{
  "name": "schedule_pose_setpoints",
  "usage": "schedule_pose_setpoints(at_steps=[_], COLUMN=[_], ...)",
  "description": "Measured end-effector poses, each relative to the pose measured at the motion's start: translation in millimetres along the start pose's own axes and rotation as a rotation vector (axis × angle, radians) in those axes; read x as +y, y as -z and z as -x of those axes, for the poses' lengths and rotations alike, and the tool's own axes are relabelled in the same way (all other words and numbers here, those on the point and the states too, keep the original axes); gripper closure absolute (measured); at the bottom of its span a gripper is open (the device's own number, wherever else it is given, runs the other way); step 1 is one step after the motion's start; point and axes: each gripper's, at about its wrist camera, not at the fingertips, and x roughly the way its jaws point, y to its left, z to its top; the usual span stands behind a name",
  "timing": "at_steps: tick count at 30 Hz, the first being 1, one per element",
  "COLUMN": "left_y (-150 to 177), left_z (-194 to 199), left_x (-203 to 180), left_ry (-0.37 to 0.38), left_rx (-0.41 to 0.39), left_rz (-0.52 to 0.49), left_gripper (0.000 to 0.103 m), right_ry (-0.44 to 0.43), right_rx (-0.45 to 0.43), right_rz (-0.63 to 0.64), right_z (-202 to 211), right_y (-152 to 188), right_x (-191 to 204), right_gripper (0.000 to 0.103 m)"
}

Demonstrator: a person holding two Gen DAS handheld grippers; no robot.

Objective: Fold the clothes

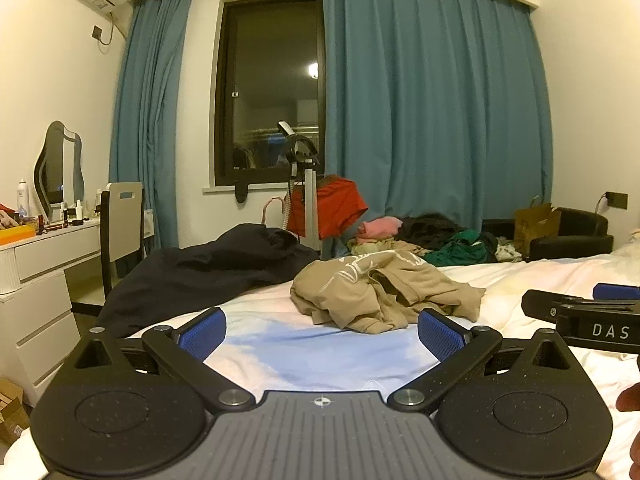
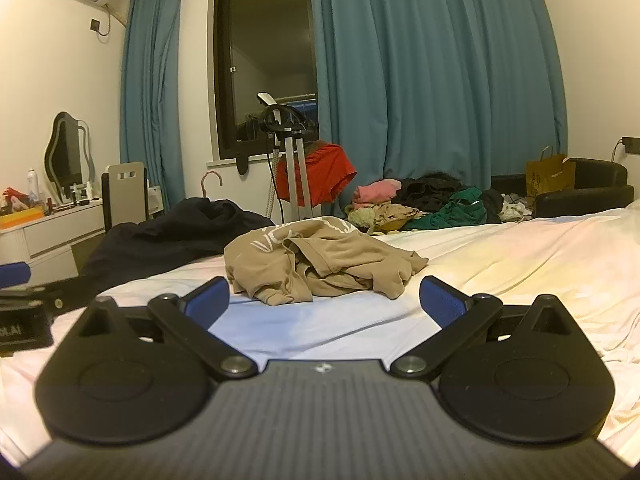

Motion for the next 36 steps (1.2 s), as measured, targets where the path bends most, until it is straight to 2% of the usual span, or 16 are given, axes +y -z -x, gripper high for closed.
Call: schedule_pose_setpoints(at_steps=[10, 36], left_y=[2, 4], left_z=[7, 1], left_x=[-8, 4], left_ry=[-0.002, -0.004], left_rx=[-0.006, 0.003], left_rz=[-0.007, 0.009], left_gripper=[0.0, 0.0], right_ry=[0.001, 0.004], right_rx=[0.009, 0.0], right_rz=[-0.006, -0.015], right_z=[-2, 1], right_y=[-2, 0], right_x=[-1, -1], right_gripper=[0.0, 0.0])
